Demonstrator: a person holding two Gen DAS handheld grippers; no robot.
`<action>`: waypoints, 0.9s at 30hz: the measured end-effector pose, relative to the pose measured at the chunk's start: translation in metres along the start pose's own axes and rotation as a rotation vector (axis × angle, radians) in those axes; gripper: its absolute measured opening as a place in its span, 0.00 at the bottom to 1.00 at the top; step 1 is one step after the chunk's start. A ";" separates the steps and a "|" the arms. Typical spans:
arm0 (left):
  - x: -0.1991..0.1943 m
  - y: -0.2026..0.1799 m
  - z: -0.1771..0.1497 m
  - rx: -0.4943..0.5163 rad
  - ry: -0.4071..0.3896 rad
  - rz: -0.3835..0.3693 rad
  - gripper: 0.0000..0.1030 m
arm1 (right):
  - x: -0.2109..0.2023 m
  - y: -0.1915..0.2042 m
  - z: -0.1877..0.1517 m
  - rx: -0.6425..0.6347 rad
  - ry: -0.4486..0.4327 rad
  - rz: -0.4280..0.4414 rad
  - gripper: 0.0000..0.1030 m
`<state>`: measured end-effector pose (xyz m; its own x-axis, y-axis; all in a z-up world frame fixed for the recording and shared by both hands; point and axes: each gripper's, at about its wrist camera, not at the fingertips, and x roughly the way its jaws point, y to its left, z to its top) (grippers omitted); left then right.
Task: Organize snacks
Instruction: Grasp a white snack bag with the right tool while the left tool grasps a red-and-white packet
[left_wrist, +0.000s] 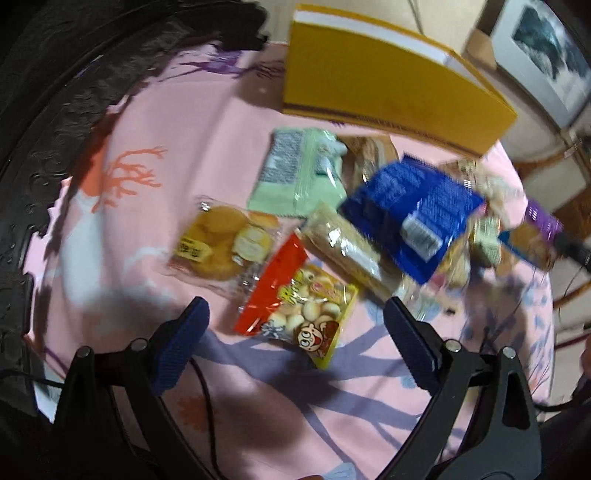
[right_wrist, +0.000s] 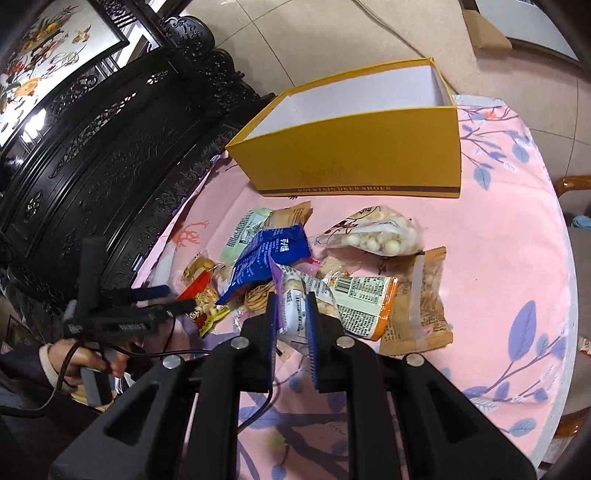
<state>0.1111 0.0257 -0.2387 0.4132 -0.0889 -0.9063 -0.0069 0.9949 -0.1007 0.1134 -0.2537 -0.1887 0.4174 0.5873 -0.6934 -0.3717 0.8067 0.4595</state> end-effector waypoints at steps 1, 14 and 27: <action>0.004 0.000 -0.001 0.004 0.009 -0.002 0.87 | 0.000 0.000 0.000 0.001 0.000 -0.001 0.14; 0.003 -0.007 -0.017 0.071 0.006 -0.103 0.14 | 0.000 0.004 0.003 -0.005 -0.002 -0.013 0.14; -0.048 -0.009 -0.010 0.046 -0.116 -0.152 0.13 | -0.011 0.013 0.007 -0.025 -0.037 -0.020 0.14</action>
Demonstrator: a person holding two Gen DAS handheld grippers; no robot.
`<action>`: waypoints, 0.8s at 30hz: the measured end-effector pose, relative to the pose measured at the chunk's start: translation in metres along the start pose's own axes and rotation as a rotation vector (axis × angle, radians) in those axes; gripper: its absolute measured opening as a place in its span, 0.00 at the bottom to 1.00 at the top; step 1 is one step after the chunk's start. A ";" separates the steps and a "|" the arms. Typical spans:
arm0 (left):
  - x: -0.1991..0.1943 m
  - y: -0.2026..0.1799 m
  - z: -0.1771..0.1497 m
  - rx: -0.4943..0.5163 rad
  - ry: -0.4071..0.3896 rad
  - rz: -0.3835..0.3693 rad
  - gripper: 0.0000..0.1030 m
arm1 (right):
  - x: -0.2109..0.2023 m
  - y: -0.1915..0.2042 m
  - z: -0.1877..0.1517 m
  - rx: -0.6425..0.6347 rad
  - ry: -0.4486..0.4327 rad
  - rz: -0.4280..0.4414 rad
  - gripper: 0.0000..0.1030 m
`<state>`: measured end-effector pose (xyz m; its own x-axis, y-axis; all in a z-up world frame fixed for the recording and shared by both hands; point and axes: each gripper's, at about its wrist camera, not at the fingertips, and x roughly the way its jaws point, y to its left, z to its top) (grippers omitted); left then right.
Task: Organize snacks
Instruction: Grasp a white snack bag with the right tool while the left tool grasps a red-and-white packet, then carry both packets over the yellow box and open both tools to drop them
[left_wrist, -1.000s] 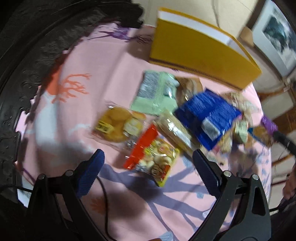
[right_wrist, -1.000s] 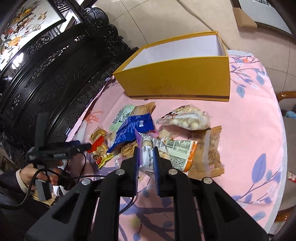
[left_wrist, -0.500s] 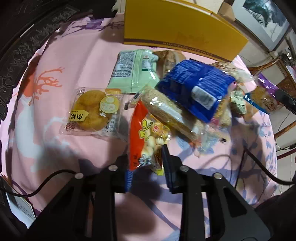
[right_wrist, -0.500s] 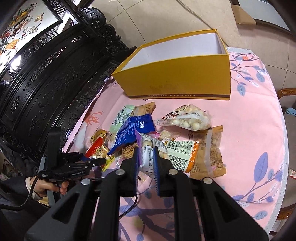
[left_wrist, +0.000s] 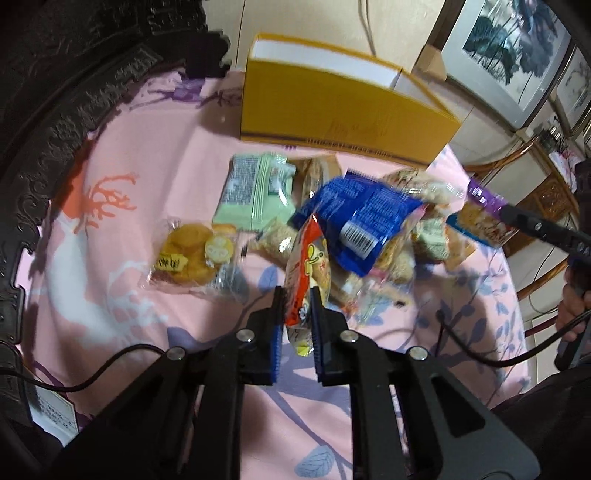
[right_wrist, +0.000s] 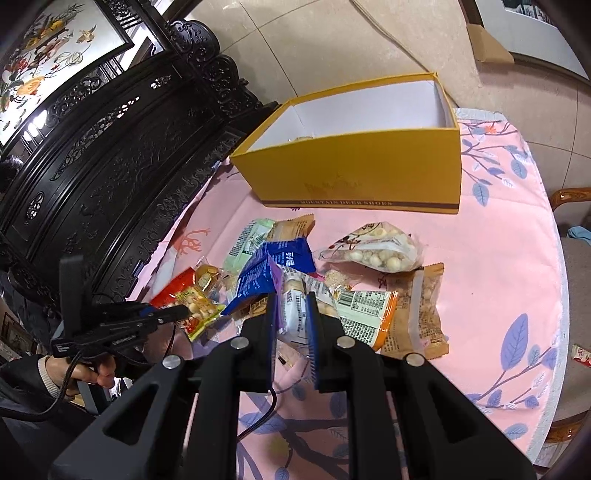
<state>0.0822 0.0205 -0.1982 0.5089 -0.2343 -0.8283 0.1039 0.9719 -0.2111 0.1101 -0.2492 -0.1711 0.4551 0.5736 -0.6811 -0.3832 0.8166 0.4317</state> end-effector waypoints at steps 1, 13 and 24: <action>-0.005 -0.002 0.002 0.003 -0.011 -0.002 0.13 | -0.001 0.001 0.001 -0.002 -0.004 0.000 0.14; -0.056 -0.015 0.056 0.027 -0.179 -0.040 0.13 | -0.015 0.013 0.020 -0.024 -0.061 0.007 0.14; -0.085 -0.037 0.131 0.110 -0.309 -0.072 0.13 | -0.042 0.023 0.081 -0.084 -0.211 -0.012 0.14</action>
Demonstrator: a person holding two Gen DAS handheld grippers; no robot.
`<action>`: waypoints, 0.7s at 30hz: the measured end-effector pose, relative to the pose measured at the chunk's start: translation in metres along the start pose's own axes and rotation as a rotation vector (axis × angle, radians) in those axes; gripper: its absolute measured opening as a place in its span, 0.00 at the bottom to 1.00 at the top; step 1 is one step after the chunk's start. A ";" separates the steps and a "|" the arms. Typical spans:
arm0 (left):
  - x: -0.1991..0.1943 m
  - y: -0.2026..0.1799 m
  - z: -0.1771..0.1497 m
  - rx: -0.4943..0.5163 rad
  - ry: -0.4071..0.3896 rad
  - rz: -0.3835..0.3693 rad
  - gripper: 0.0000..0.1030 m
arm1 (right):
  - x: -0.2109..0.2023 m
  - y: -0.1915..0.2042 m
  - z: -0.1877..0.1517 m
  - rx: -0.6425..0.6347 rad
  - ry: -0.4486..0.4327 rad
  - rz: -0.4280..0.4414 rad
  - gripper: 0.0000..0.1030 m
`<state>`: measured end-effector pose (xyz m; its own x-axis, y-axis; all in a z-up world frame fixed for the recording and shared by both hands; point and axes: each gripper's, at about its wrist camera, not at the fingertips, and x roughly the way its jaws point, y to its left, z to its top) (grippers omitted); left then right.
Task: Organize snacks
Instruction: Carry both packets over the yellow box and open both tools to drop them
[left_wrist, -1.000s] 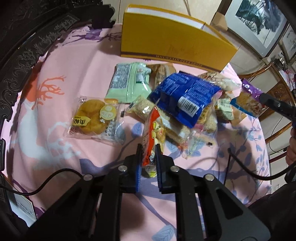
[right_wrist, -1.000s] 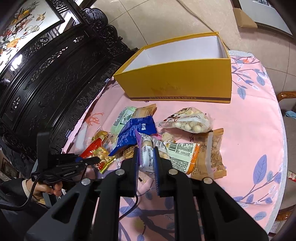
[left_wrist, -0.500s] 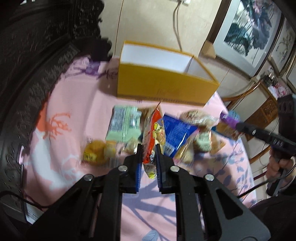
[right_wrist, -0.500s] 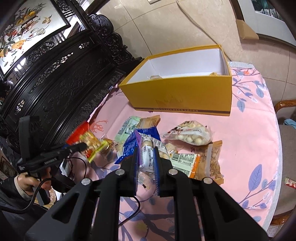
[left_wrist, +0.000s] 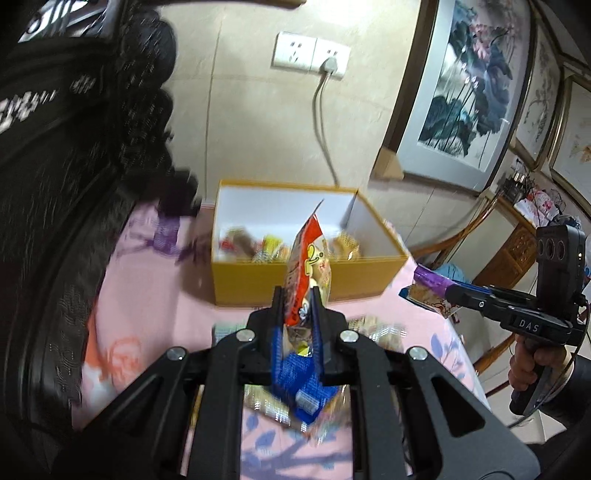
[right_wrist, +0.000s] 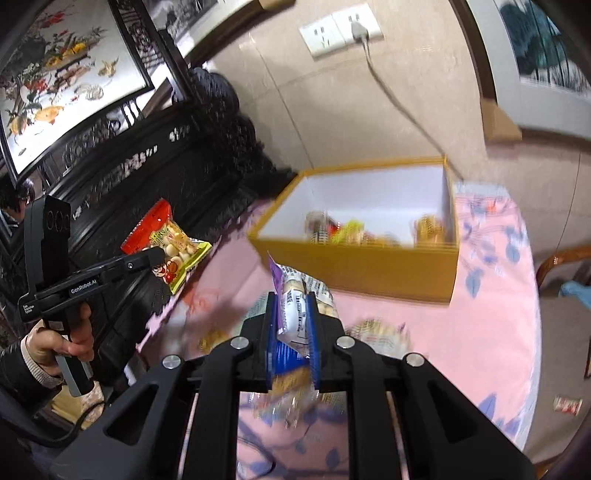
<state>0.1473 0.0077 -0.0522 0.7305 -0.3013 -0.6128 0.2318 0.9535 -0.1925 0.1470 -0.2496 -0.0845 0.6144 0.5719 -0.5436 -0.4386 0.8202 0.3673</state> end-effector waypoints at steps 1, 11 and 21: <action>0.003 -0.001 0.010 0.005 -0.013 -0.006 0.13 | 0.000 0.000 0.010 -0.011 -0.022 -0.009 0.14; 0.059 -0.001 0.096 -0.016 -0.085 -0.017 0.13 | 0.019 -0.013 0.093 -0.071 -0.176 -0.089 0.14; 0.125 0.004 0.132 -0.037 -0.069 -0.004 0.13 | 0.063 -0.039 0.123 -0.084 -0.169 -0.140 0.19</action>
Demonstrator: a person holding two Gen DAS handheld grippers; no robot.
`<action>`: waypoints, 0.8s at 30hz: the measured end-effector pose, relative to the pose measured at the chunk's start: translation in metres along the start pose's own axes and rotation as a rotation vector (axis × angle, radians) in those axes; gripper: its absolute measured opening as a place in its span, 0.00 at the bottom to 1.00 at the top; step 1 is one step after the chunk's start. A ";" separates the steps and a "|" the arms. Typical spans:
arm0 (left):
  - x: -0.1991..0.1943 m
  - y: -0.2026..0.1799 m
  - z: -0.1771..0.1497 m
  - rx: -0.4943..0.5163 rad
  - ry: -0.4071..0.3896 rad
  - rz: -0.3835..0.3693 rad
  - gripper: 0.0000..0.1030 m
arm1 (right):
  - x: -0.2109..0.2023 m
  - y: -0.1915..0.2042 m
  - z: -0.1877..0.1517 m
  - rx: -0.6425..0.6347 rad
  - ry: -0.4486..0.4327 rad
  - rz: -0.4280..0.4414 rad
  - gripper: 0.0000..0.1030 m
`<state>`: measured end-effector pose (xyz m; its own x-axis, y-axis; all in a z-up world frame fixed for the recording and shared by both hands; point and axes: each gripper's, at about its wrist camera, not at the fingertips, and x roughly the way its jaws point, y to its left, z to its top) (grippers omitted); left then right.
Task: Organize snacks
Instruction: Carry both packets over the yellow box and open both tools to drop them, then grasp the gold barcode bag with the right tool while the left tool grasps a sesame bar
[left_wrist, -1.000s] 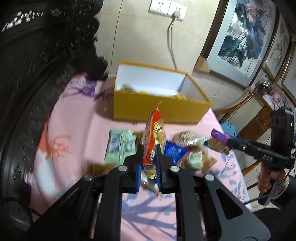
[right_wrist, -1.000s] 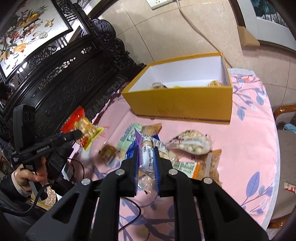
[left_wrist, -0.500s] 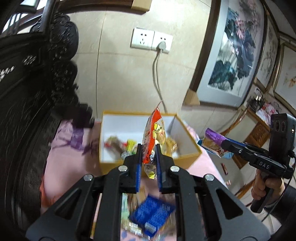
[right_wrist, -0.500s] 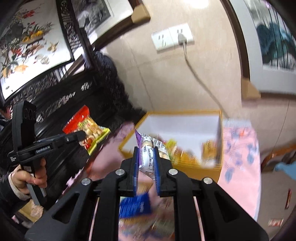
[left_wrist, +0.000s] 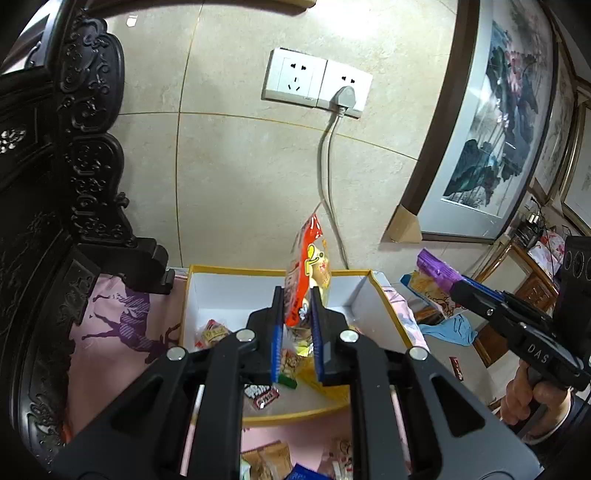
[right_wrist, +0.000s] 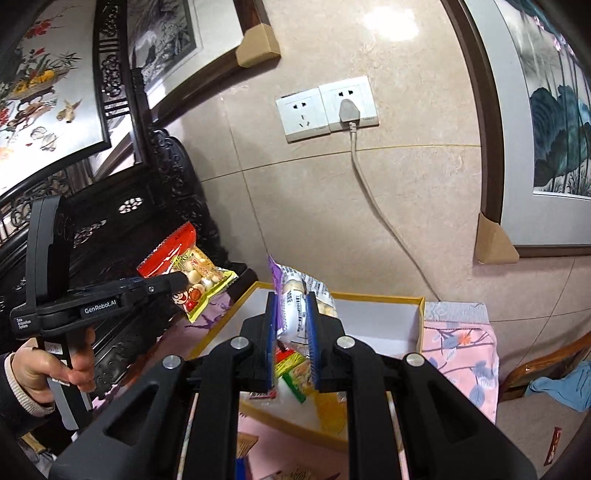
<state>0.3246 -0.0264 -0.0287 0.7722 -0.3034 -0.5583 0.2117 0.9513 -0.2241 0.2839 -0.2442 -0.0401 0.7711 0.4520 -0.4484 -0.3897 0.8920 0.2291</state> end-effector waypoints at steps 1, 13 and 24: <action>0.004 -0.001 0.000 -0.001 0.000 0.007 0.20 | 0.006 -0.001 0.001 0.006 0.017 -0.008 0.28; -0.023 0.002 -0.029 -0.072 -0.004 0.062 0.87 | -0.022 -0.011 -0.031 0.044 0.039 -0.050 0.96; -0.073 0.024 -0.102 -0.136 0.081 0.106 0.89 | -0.065 -0.016 -0.103 0.088 0.154 -0.095 0.96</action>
<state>0.2123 0.0124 -0.0752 0.7336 -0.2106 -0.6461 0.0445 0.9636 -0.2636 0.1885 -0.2878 -0.1037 0.7133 0.3671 -0.5971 -0.2680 0.9300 0.2515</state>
